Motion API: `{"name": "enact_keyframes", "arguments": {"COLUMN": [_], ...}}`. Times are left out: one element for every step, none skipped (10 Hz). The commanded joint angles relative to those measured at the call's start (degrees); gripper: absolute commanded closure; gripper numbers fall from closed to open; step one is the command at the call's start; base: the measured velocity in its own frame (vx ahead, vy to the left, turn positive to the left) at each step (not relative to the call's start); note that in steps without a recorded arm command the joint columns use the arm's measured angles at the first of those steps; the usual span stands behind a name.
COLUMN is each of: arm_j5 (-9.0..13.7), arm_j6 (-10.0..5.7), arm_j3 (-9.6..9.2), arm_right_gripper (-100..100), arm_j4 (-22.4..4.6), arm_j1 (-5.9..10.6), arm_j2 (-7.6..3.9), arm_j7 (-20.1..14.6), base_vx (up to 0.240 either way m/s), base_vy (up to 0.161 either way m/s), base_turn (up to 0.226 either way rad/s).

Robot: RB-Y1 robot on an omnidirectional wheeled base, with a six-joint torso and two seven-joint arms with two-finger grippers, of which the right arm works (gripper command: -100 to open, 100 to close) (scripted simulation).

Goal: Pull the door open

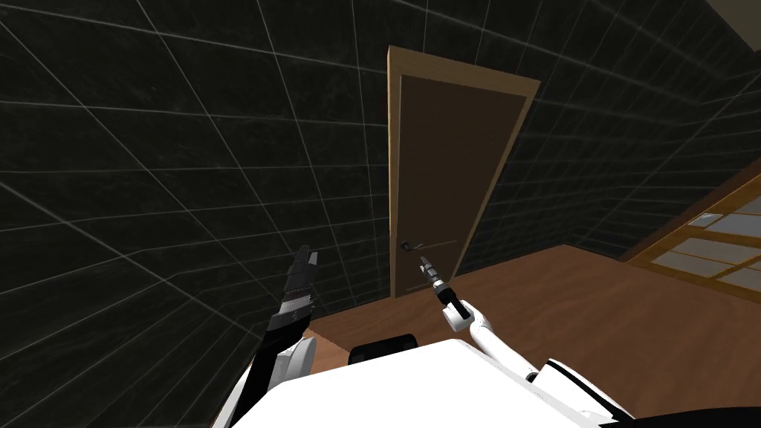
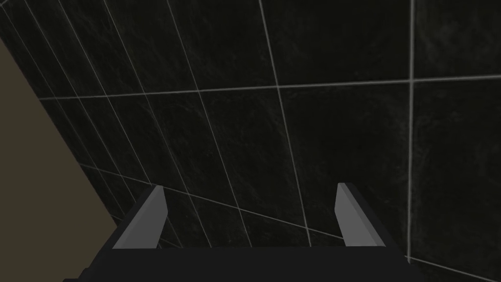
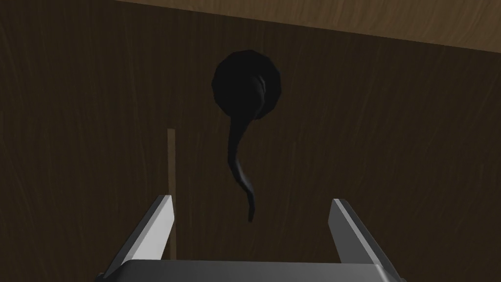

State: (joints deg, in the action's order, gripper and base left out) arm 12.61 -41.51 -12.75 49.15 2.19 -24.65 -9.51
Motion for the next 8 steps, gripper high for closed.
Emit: {"name": "enact_keyframes", "arguments": {"arm_j5": [0.38,0.56,0.75,0.94,1.33,1.7,1.86,1.86], "arm_j6": [-1.05,-1.49,-1.96,-2.44,-3.4,-4.3,-4.7,-4.7], "arm_j3": [0.79,1.18,1.59,2.02,2.87,3.66,4.01,4.01], "arm_right_gripper": [-100,-100,-100,-100,-100,-100,-100,-100], "arm_j4": [-1.44,-2.05,-2.7,-3.37,-4.71,-5.96,-6.52,-6.52], "arm_j1": [-0.01,-0.11,-0.21,-0.32,-0.54,-0.74,-0.84,-0.84], "arm_j2": [-0.73,-1.06,-1.42,-1.78,-2.51,-3.19,-3.5,-3.5], "arm_j7": [-0.78,-1.08,-1.4,-1.73,-2.39,-3.01,-3.28,-3.28], "base_vx": [0.19,0.16,0.111,0.09,0.149,0.191,0.15,0.076], "base_vy": [0.061,0.062,0.055,0.049,0.046,0.013,-0.001,0.012], "base_turn": [0.225,0.108,0.08,0.133,0.228,0.205,0.169,0.035]}}
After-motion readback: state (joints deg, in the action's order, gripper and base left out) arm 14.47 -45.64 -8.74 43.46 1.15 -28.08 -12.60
